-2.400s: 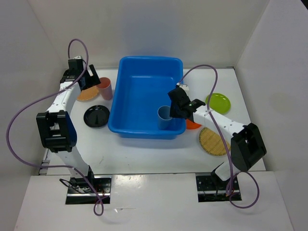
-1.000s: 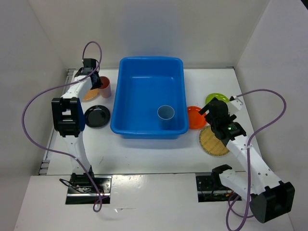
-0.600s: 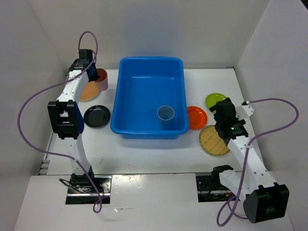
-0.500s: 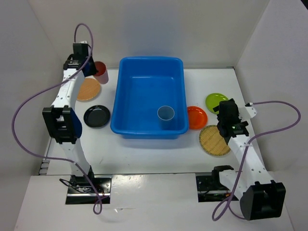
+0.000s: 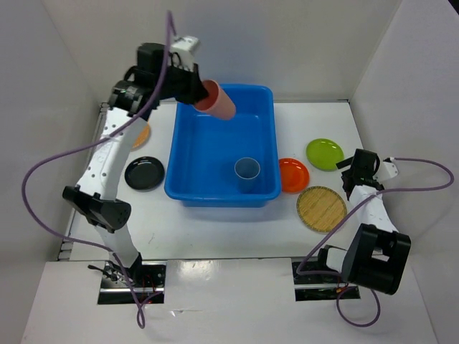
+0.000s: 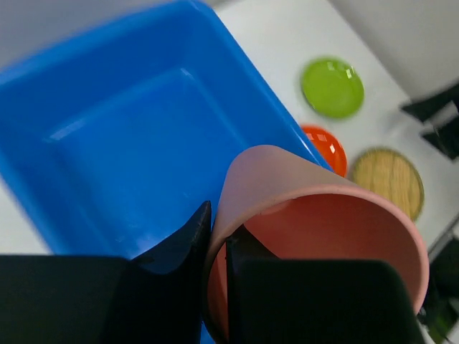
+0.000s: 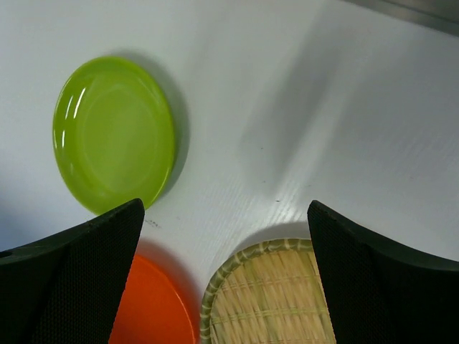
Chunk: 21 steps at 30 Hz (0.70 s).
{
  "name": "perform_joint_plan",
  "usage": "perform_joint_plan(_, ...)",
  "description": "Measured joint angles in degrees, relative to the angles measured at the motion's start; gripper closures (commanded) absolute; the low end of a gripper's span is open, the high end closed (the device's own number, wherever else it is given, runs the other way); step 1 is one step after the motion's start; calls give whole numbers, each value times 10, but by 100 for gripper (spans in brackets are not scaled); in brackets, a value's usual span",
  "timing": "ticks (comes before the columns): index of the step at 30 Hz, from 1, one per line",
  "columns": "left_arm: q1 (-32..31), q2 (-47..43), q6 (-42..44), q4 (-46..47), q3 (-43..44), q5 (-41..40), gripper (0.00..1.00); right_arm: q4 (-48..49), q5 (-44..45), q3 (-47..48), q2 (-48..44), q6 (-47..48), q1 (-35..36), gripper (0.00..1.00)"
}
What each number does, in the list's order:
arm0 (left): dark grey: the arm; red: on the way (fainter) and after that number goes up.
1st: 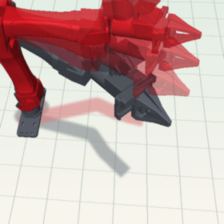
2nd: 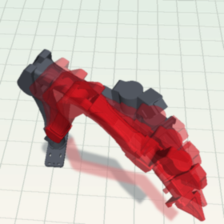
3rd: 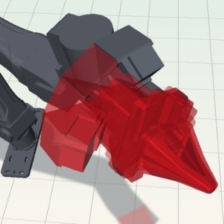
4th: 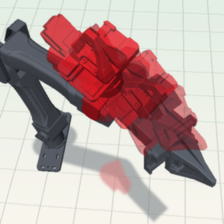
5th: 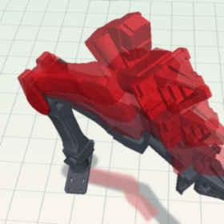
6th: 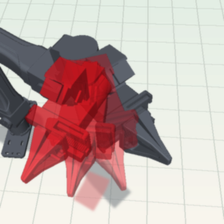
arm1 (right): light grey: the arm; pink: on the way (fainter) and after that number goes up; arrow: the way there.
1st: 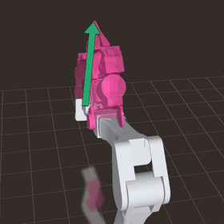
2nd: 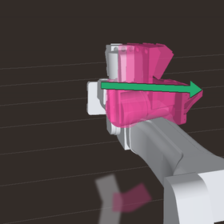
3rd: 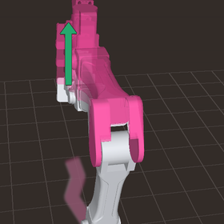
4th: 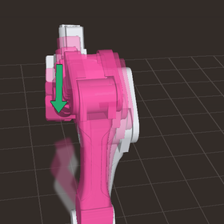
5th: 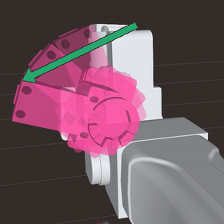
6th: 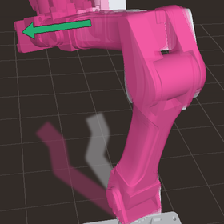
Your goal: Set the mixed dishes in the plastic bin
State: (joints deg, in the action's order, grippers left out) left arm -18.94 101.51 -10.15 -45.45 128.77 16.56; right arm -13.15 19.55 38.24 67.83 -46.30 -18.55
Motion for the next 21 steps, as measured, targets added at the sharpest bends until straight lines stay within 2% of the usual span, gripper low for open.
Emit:
perform_joint_plan(6,-110,46,26,-53,-46,-67,99,33,-56,2,21,26,0,1)
perform_joint_plan(11,-148,49,29,-69,-99,-96,99,25,-70,7,7,38,0,1)
perform_joint_plan(14,-161,50,29,-70,-117,-101,99,5,-68,4,-40,40,0,1)
perform_joint_plan(21,-189,70,40,-64,-118,-113,99,-74,-38,-5,-223,17,0,1)
